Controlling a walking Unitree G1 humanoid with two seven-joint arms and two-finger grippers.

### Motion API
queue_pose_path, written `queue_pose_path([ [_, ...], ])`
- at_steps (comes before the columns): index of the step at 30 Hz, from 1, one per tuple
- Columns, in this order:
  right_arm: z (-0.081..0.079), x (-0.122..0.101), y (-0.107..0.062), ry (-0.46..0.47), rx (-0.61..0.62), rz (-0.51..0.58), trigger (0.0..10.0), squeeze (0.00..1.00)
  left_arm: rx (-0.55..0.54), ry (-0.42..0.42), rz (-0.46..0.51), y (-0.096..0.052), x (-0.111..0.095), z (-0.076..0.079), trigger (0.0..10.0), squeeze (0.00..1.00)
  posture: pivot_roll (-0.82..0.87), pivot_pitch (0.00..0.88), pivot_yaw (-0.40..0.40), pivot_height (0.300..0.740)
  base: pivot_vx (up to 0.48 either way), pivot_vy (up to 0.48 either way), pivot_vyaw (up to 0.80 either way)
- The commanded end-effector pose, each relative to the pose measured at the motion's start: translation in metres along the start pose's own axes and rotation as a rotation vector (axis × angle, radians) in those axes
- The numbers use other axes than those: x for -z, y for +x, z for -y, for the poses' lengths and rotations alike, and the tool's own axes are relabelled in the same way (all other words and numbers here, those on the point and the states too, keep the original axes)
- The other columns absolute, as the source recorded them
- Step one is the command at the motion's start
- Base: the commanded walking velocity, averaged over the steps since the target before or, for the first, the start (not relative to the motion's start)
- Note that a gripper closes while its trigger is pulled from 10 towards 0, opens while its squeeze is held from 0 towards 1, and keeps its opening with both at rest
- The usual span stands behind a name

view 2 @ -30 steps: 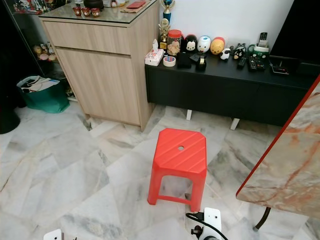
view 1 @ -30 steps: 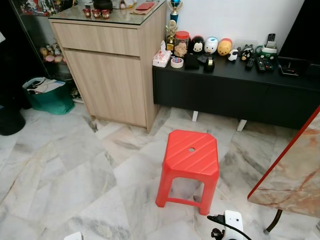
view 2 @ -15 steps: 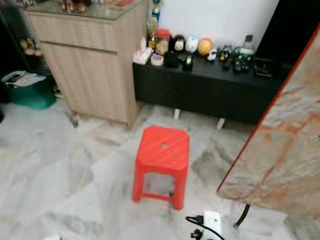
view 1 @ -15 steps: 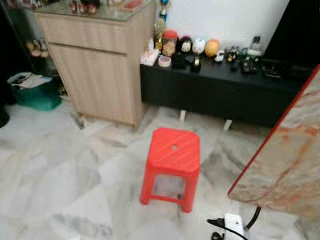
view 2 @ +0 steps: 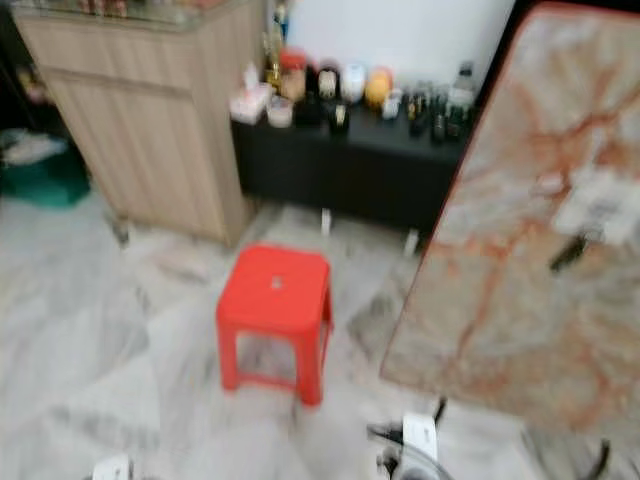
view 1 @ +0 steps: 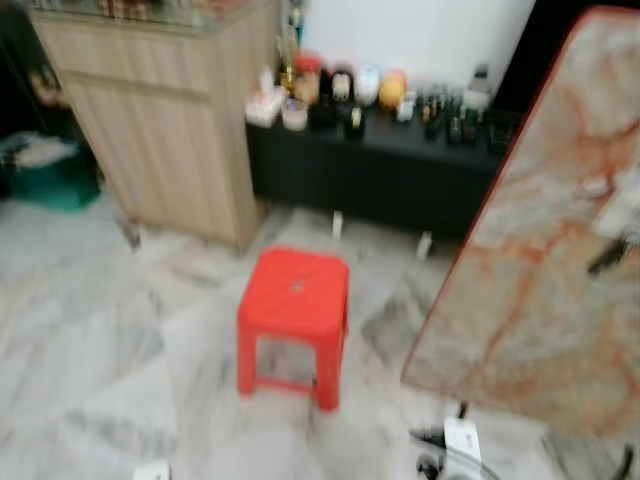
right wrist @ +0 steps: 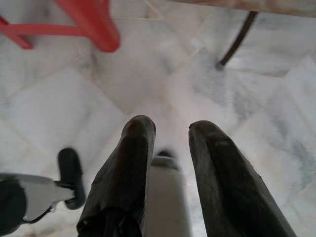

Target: Hang keys on a hook

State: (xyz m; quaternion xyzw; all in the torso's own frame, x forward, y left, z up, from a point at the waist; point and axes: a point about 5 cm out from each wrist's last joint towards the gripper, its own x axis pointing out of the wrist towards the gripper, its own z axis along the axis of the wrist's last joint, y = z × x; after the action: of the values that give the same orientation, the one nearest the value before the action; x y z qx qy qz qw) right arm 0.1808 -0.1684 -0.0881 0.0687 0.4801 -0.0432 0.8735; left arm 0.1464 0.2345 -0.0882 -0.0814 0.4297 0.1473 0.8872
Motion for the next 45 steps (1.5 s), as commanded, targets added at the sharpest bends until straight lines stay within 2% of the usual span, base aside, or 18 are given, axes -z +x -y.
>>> queue_pose_path([
  [1, 0.0091, 0.0019, -0.001, 0.012, 0.029, -0.005, 10.0, 0.0, 0.02, 0.017, -0.002, 0.0005, 0.0009, 0.0076, 10.0, 0.0, 0.07, 0.041, -0.017, 0.74, 0.0, -0.48, 0.0],
  [22, 0.0081, 0.0019, -0.0007, 0.033, 0.026, -0.013, 10.0, 0.0, 0.033, 0.035, 0.01, 0.0015, -0.0023, 0.0113, 10.0, 0.0, 0.07, 0.002, -0.019, 0.74, 0.0, -0.48, -0.03],
  [45, 0.0049, -0.0005, -0.0001, 0.04, 0.029, -0.006, 10.0, 0.0, 0.038, 0.05, 0.018, 0.0028, -0.0069, 0.0125, 10.0, 0.0, 0.06, 0.025, -0.01, 0.74, 0.0, -0.48, -0.06],
])
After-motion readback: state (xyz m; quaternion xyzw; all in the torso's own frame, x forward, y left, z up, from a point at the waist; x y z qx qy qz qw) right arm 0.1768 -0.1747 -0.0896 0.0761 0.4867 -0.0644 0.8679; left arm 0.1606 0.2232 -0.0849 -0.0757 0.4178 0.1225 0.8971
